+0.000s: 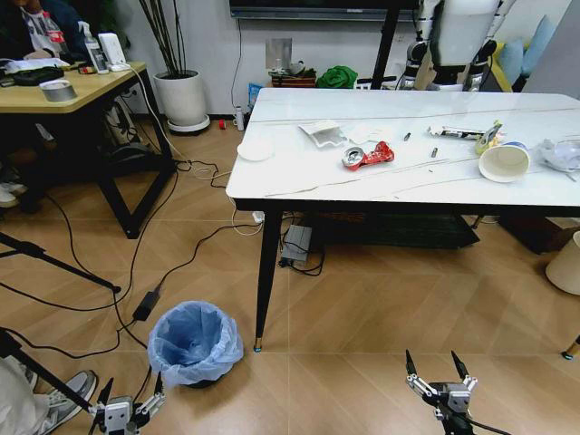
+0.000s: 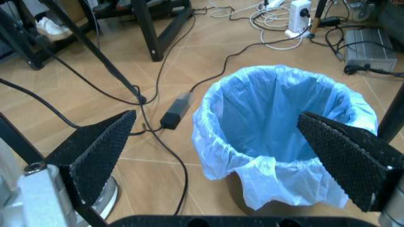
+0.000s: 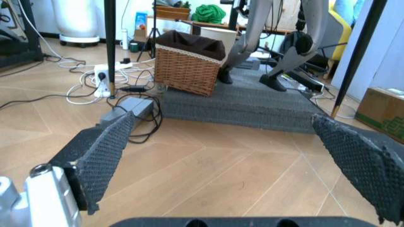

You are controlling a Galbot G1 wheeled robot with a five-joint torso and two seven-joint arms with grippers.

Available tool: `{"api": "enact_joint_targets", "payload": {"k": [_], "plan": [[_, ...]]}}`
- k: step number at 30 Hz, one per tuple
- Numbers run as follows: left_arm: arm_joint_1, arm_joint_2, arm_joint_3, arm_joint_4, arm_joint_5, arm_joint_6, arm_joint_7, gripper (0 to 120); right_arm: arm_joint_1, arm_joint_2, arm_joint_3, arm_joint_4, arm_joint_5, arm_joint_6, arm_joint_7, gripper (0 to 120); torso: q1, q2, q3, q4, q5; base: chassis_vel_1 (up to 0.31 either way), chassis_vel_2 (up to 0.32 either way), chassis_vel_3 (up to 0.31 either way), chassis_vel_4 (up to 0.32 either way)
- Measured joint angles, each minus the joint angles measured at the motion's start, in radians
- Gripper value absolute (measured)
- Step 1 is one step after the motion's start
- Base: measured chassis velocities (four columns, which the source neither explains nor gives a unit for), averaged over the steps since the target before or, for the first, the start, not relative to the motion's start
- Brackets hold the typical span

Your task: Pick up the trash bin and place the trash from the table into it.

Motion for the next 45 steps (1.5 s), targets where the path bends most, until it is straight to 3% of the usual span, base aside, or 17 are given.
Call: {"api": "enact_joint_targets", "payload": {"k": [13,29,34,45], "plan": [[-0.002,-0.01,0.007,0.003,0.012,-0.002,0.003,100,-0.002,-0.011,0.002,0.002,0.008,-0.002,0.0,100,-0.02,-0.065,-0.046,0.0,0.0,0.0,0.0,0.0,0.0],[-0.003,0.004,-0.005,0.002,0.064,-0.027,-0.012,100,-0.016,-0.032,0.007,-0.003,0.015,0.003,-0.006,100,-0.032,-0.108,-0.077,0.0,0.0,0.0,0.0,0.0,0.0],[-0.016,0.072,-0.035,-0.02,0.039,0.022,-0.009,100,-0.015,-0.113,0.051,-0.003,0.045,-0.006,-0.011,100,-0.032,-0.107,-0.076,0.0,0.0,0.0,0.0,0.0,0.0],[-0.109,0.088,-0.061,-0.004,-0.102,0.163,0.006,100,-0.017,-0.207,0.165,-0.003,0.166,-0.036,-0.02,100,-0.03,-0.103,-0.073,0.0,-0.0001,0.0,0.0,0.0,0.0]]}}
